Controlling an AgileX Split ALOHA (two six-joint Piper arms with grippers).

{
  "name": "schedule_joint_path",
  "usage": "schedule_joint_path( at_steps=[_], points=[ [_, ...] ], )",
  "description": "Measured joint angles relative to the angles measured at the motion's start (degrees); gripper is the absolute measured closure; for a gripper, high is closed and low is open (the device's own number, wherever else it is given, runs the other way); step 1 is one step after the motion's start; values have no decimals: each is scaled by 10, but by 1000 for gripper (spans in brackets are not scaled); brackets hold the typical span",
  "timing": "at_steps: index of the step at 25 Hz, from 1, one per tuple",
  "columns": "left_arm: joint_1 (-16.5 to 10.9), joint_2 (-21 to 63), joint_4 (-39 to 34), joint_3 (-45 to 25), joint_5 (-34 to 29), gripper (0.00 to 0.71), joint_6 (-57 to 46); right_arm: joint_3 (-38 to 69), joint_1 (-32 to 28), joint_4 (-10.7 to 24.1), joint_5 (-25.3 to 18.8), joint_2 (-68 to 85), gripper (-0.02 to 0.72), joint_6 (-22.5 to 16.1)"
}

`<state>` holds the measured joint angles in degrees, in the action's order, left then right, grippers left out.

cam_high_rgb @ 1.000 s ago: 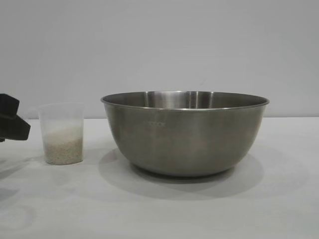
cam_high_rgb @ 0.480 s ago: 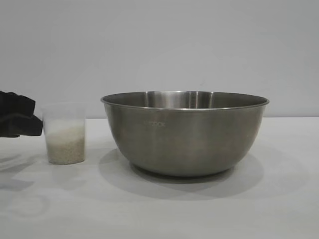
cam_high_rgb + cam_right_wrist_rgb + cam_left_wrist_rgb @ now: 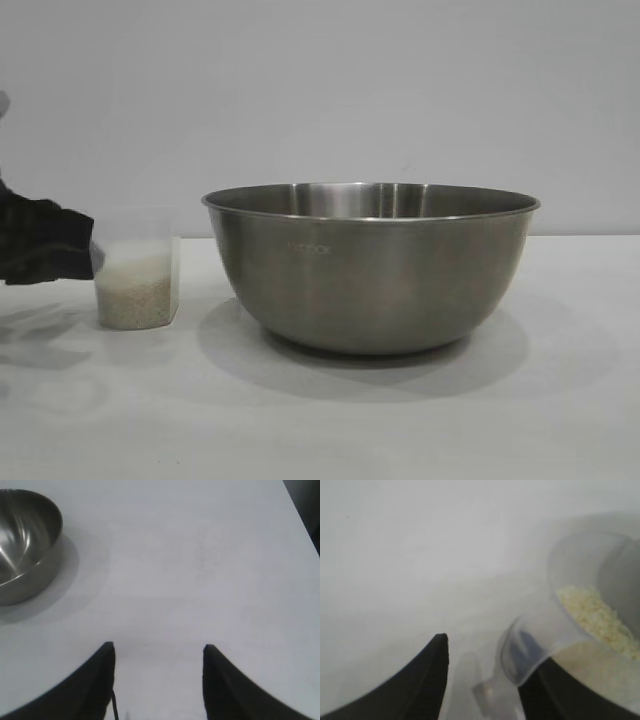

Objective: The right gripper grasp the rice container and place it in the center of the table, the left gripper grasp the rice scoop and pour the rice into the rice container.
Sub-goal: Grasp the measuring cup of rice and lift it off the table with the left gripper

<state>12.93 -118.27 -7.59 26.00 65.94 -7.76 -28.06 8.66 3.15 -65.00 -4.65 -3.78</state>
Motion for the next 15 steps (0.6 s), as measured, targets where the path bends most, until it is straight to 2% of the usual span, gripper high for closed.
schedule_joint_path(
  at_steps=[5, 9, 11, 15],
  points=[
    [0, -1, 3, 19, 0, 399, 0, 0, 0, 0, 0, 0, 334, 0],
    [0, -4, -17, 31, 0, 625, 1, 0, 0, 0, 0, 0, 334, 0],
    [0, -4, -29, 37, 0, 710, 1, 0, 0, 0, 0, 0, 334, 0],
    [0, -4, -39, 39, -1, 710, 1, 0, 0, 0, 0, 0, 334, 0]
  ],
)
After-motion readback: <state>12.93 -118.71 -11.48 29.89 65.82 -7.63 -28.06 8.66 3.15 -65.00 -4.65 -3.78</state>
